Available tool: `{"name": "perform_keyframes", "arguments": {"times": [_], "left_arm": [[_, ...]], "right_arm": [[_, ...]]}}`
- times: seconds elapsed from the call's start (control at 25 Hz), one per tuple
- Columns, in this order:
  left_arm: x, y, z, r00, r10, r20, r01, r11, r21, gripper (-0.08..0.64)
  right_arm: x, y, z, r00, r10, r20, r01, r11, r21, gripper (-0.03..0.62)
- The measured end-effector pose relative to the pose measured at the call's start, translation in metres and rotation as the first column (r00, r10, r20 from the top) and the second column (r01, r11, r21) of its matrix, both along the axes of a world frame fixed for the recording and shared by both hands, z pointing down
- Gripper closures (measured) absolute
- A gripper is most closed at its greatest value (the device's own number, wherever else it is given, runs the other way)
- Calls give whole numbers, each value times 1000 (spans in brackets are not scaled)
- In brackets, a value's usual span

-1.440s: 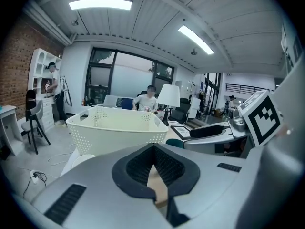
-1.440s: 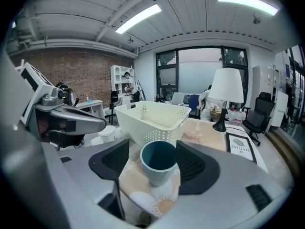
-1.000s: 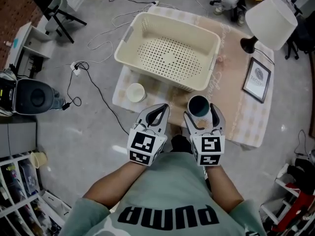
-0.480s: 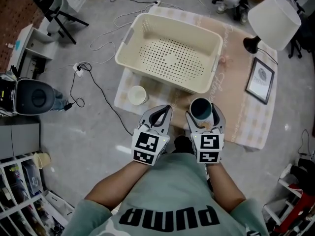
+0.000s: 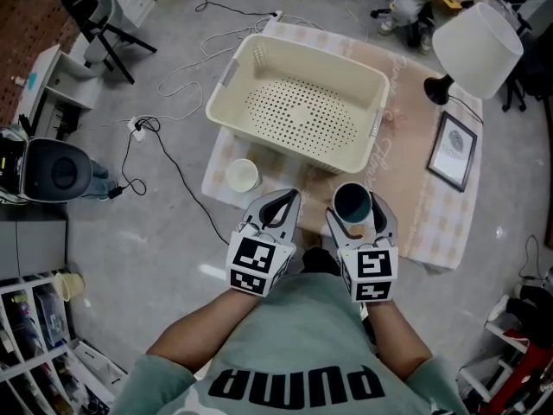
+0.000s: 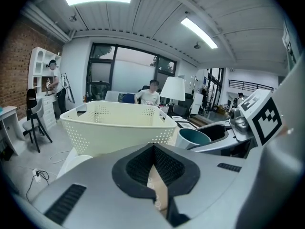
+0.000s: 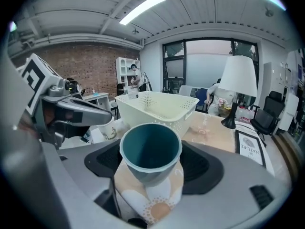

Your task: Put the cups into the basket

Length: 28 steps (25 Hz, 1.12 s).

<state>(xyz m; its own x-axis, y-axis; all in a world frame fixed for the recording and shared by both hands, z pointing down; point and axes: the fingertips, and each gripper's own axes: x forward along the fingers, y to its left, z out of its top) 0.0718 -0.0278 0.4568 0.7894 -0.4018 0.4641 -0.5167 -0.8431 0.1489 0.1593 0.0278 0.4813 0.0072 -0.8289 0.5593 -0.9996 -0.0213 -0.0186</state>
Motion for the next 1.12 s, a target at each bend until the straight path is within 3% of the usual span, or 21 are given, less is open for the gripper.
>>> {"name": "perform_keyframes", "arguments": {"times": [0.32,0.64,1.12], "left_arm": [[-7,-8,-26,998,-43,-49,43,999,0,558],[-21,-29,-65,983,-152,-99,155,988,26,558],[-40,-67,-82,928,-362,-93,368,928,57,558]], "right_arm": [[-17,-9,-57,997,-72,-8,73,994,77,212],[-32,-40,-113,981,-195,9,191,967,171,212],[-37,-100,-133,925,-380,4,371,904,211,212]]}}
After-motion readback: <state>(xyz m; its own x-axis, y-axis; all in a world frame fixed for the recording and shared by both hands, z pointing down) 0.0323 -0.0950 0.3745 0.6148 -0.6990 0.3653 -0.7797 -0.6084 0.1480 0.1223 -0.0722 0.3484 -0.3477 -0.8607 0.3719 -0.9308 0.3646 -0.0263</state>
